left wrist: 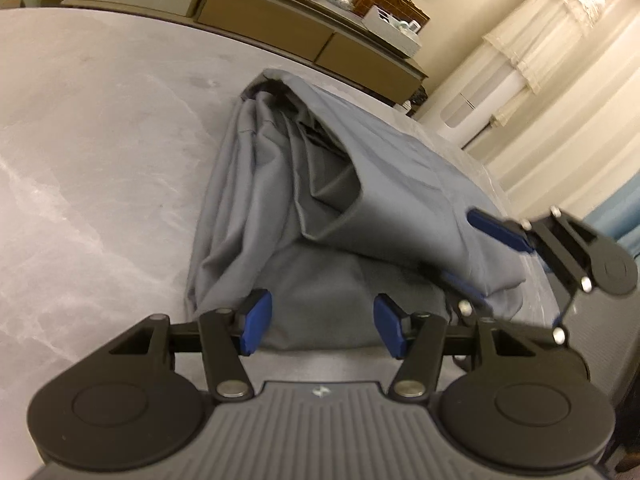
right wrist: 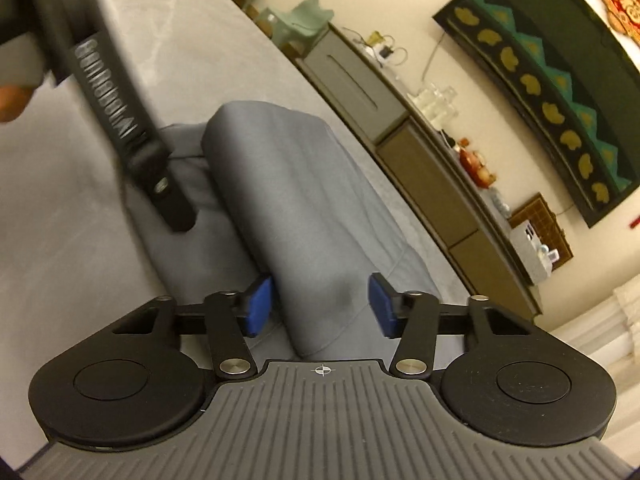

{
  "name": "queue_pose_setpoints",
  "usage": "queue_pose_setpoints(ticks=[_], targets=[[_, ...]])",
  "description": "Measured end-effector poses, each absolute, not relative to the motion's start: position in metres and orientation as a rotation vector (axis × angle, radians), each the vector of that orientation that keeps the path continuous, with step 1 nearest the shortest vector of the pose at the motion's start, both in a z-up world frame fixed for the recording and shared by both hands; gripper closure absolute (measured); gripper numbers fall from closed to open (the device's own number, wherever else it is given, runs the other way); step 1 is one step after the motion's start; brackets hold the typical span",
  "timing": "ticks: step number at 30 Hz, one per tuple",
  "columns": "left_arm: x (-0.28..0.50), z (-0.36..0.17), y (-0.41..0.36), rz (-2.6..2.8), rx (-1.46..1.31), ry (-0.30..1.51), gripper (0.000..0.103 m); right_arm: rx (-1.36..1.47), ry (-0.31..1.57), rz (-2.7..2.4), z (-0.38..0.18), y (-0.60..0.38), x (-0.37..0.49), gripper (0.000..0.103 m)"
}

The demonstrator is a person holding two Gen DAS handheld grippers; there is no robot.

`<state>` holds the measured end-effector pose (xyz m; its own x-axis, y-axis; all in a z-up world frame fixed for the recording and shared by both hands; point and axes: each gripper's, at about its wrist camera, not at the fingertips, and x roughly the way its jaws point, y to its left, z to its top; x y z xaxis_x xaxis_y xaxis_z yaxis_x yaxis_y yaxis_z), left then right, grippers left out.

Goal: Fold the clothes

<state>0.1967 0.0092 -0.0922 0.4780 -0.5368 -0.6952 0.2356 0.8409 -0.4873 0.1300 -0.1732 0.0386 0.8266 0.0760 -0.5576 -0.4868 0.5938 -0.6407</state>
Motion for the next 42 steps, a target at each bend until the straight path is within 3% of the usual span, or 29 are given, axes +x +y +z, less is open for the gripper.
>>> queue_pose_setpoints(ticks=[2, 4, 7, 11, 14, 18, 21, 26, 31, 33, 34, 36, 40, 42], targets=[[0.195, -0.093, 0.005, -0.490, -0.321, 0.958, 0.045, -0.920, 0.521, 0.349, 0.030, -0.169, 0.134, 0.058], [0.193, -0.093, 0.004, -0.494, -0.304, 0.951, 0.045, -0.959, 0.528, 0.355, 0.022, -0.167, 0.137, 0.079], [0.195, -0.092, 0.007, -0.499, -0.308, 0.952, 0.045, -0.916, 0.494, 0.342, 0.035, -0.173, 0.132, 0.095], [0.196, -0.091, 0.006, -0.503, -0.298, 0.953, 0.044, -0.851, 0.451, 0.360, 0.062, -0.181, 0.103, 0.097], [0.198, -0.090, 0.007, -0.509, -0.289, 0.949, 0.042, -0.918, 0.468, 0.406, 0.047, -0.174, 0.079, 0.097], [0.195, -0.090, 0.008, -0.522, -0.279, 0.959, 0.044, -0.982, 0.497, 0.423, 0.004, -0.167, 0.062, 0.097], [0.191, -0.071, 0.024, -0.524, -0.278, 0.945, 0.053, -1.055, 0.467, 0.406, -0.010, -0.163, 0.052, 0.096], [0.166, -0.014, 0.054, -0.556, -0.401, 0.631, 0.051, -1.184, 0.432, 0.376, -0.027, -0.154, 0.041, 0.089], [0.185, -0.054, -0.010, -0.608, -0.210, 0.801, 0.055, -1.359, 0.367, 0.298, -0.048, -0.137, 0.027, 0.085], [0.192, -0.074, -0.022, -0.565, -0.128, 0.875, 0.063, -1.218, 0.402, 0.351, -0.022, -0.149, 0.023, 0.079], [0.194, -0.079, -0.022, -0.550, -0.119, 0.888, 0.065, -1.116, 0.427, 0.381, -0.004, -0.158, 0.021, 0.065], [0.197, -0.082, -0.021, -0.544, -0.127, 0.898, 0.065, -0.806, 0.478, 0.426, 0.038, -0.186, 0.024, 0.052], [0.194, -0.085, -0.022, -0.530, -0.097, 0.898, 0.065, -0.393, 0.576, 0.286, 0.063, -0.256, 0.060, 0.057], [0.194, -0.088, -0.019, -0.519, -0.078, 0.892, 0.075, -0.283, 0.700, 0.246, 0.042, -0.289, 0.075, 0.054]])
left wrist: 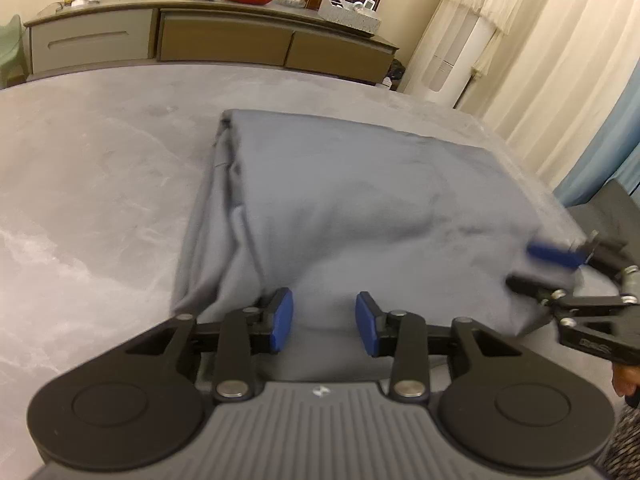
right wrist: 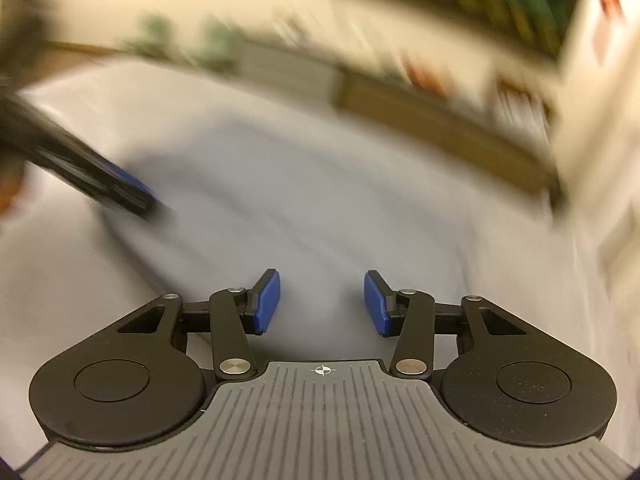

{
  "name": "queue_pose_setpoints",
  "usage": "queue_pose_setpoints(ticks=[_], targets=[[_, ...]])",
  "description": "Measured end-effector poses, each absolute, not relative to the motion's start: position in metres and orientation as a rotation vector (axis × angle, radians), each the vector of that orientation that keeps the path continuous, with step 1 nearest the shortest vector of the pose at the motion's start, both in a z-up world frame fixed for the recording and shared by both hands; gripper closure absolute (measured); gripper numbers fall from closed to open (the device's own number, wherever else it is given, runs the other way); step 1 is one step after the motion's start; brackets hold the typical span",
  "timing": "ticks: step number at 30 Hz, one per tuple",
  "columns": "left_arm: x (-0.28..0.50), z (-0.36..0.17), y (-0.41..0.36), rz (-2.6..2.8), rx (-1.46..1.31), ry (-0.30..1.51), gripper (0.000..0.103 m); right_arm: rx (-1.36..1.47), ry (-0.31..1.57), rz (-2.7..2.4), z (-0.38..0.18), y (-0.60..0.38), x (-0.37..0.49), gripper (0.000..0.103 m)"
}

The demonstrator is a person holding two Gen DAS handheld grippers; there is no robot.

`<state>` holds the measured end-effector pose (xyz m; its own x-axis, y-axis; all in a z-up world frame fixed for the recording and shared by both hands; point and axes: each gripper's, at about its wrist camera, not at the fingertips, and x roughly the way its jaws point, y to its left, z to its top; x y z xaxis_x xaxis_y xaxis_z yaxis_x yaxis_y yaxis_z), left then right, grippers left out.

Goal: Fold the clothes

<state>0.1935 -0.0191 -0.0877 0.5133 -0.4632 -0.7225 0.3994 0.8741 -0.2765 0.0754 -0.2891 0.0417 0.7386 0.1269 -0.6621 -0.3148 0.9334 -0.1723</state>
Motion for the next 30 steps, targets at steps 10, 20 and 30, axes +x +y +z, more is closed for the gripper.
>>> queue_pose_setpoints(ticks=[10, 20, 30], targets=[[0.187, -0.079, 0.001, -0.489, -0.114, 0.923, 0.079, -0.100, 0.768, 0.251, 0.044, -0.330, 0.066, 0.054], [0.255, -0.045, -0.015, -0.520, -0.072, 0.825, 0.058, -0.180, 0.670, 0.239, 0.081, -0.332, 0.170, 0.053], [0.273, -0.069, 0.003, -0.520, -0.130, 0.868, 0.051, 0.033, 0.825, 0.281, 0.033, -0.397, 0.214, 0.054]])
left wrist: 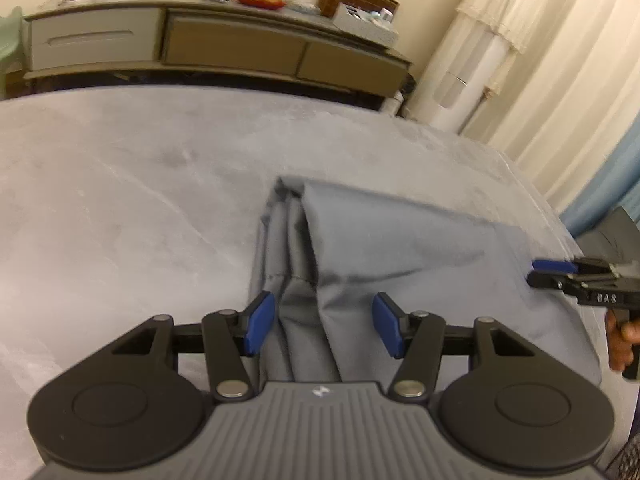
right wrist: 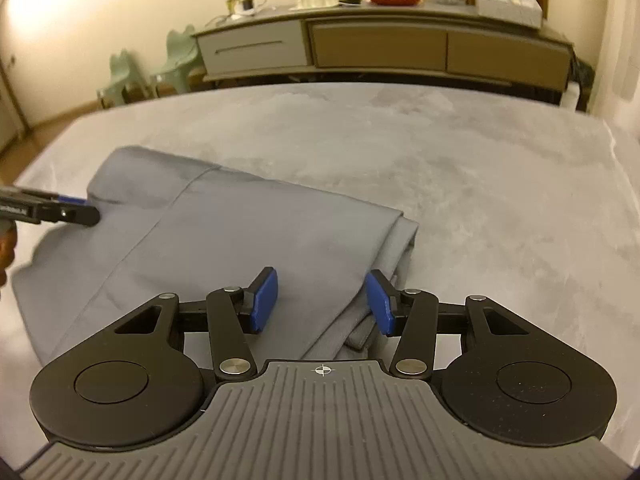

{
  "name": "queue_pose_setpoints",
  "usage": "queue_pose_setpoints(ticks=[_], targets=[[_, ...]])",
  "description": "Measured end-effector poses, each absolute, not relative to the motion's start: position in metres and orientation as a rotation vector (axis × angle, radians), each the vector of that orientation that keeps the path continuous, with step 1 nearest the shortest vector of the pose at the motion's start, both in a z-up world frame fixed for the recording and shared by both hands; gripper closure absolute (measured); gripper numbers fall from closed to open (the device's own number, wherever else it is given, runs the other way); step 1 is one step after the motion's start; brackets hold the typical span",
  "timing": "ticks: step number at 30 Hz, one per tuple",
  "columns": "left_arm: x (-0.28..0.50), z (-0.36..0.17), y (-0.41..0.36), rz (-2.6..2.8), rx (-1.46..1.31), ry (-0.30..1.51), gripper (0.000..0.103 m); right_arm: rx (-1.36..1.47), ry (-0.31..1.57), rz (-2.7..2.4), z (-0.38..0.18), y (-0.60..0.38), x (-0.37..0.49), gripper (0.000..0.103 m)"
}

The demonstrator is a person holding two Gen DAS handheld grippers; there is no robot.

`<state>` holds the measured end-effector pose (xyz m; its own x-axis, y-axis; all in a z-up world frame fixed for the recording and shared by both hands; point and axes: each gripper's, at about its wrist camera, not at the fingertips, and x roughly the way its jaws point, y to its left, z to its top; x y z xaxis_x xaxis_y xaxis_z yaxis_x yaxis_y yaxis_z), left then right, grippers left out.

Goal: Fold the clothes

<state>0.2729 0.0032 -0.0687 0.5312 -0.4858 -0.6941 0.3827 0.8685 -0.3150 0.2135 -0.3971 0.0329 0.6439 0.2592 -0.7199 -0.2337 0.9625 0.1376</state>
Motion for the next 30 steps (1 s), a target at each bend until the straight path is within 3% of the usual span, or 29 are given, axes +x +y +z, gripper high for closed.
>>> queue_pose_setpoints(ticks=[5, 7, 8, 11, 14, 20, 25, 30], targets=[[0.281, -0.051, -0.011, -0.547, -0.122, 0.798, 0.051, -0.016, 0.622, 0.241, 0.067, -0.367, 0.201, 0.055], [0.297, -0.065, -0.016, -0.507, -0.130, 0.849, 0.049, -0.030, 0.650, 0.249, 0.055, -0.357, 0.212, 0.053], [0.305, -0.074, -0.015, -0.479, -0.145, 0.883, 0.040, -0.053, 0.720, 0.235, 0.038, -0.353, 0.221, 0.053], [0.310, -0.080, -0.004, -0.447, -0.179, 0.906, 0.037, -0.025, 0.759, 0.227, 0.016, -0.361, 0.230, 0.050], [0.297, -0.061, 0.007, -0.404, -0.139, 0.885, 0.044, -0.055, 0.773, 0.164, 0.035, -0.371, 0.222, 0.051], [0.231, -0.020, -0.010, -0.594, -0.025, 0.821, 0.044, -0.055, 0.674, 0.316, 0.083, -0.367, 0.140, 0.049], [0.190, -0.056, -0.044, -0.628, 0.150, 0.919, 0.044, -0.224, 0.818, 0.427, 0.041, -0.338, 0.112, 0.046], [0.185, -0.074, -0.059, -0.511, 0.158, 0.947, 0.042, -0.399, 0.765, 0.257, 0.026, -0.347, 0.120, 0.045]])
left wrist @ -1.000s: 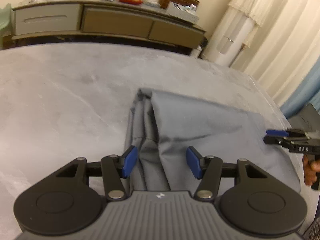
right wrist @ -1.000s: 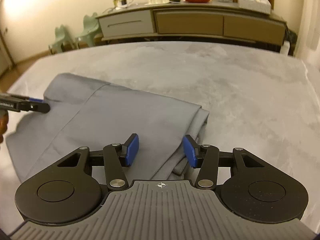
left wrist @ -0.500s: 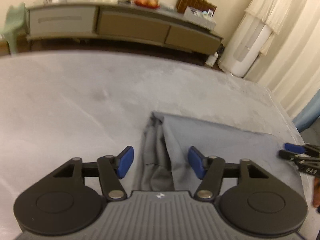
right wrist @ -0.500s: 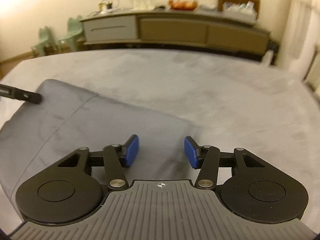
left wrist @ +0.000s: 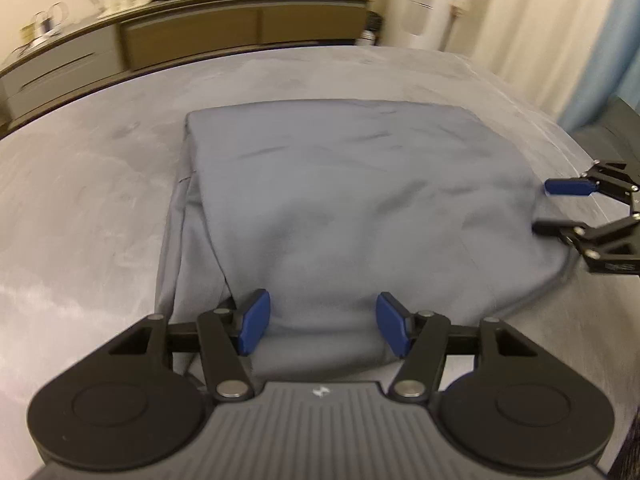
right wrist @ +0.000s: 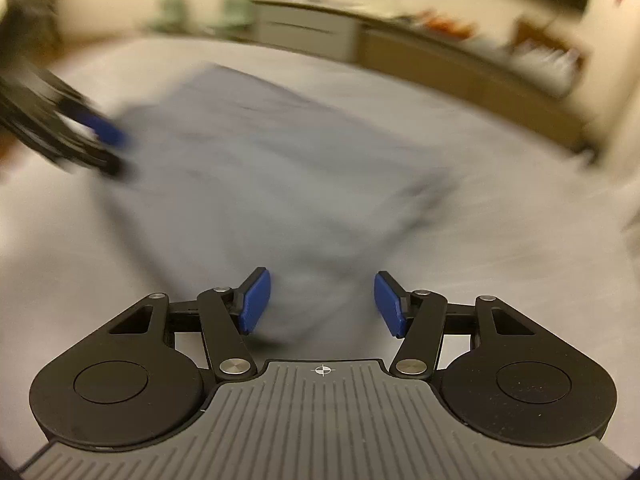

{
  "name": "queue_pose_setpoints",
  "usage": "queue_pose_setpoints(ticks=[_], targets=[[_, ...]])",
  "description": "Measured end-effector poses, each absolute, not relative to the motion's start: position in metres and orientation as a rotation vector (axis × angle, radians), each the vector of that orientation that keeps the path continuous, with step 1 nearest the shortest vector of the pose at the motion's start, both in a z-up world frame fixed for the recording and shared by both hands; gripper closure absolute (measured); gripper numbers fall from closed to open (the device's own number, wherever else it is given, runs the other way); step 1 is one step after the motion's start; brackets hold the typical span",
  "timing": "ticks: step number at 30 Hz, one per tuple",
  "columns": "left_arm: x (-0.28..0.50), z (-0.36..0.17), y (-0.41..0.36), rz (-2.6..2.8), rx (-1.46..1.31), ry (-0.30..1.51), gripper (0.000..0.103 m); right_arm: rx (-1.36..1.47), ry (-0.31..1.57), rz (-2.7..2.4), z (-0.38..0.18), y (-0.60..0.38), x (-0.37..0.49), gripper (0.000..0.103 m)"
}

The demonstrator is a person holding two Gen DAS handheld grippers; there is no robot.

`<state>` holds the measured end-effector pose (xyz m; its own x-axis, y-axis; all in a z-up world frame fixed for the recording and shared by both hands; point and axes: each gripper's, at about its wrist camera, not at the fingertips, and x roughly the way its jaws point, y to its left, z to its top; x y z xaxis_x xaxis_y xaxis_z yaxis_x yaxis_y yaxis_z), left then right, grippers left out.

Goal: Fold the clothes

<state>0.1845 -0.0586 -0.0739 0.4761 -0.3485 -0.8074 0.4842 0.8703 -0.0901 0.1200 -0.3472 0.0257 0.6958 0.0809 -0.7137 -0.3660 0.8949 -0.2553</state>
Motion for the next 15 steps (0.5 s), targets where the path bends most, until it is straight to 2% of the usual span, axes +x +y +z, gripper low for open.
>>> queue_pose_setpoints(ticks=[3, 7, 11, 14, 15], targets=[[0.177, -0.077, -0.064, -0.446, 0.124, 0.917, 0.042, -0.339, 0.787, 0.219, 0.022, -0.366, 0.146, 0.045], [0.166, -0.078, -0.068, -0.417, 0.107, 0.891, 0.042, -0.264, 0.753, 0.160, 0.046, -0.377, 0.149, 0.056], [0.176, -0.083, -0.066, -0.419, 0.097, 0.893, 0.038, -0.146, 0.634, 0.411, 0.078, -0.366, 0.109, 0.053], [0.174, -0.082, -0.067, -0.411, 0.098, 0.882, 0.036, -0.293, 0.742, 0.512, 0.047, -0.331, 0.111, 0.058], [0.176, -0.082, -0.067, -0.411, 0.095, 0.880, 0.036, -0.361, 0.772, 0.494, 0.033, -0.322, 0.115, 0.054]])
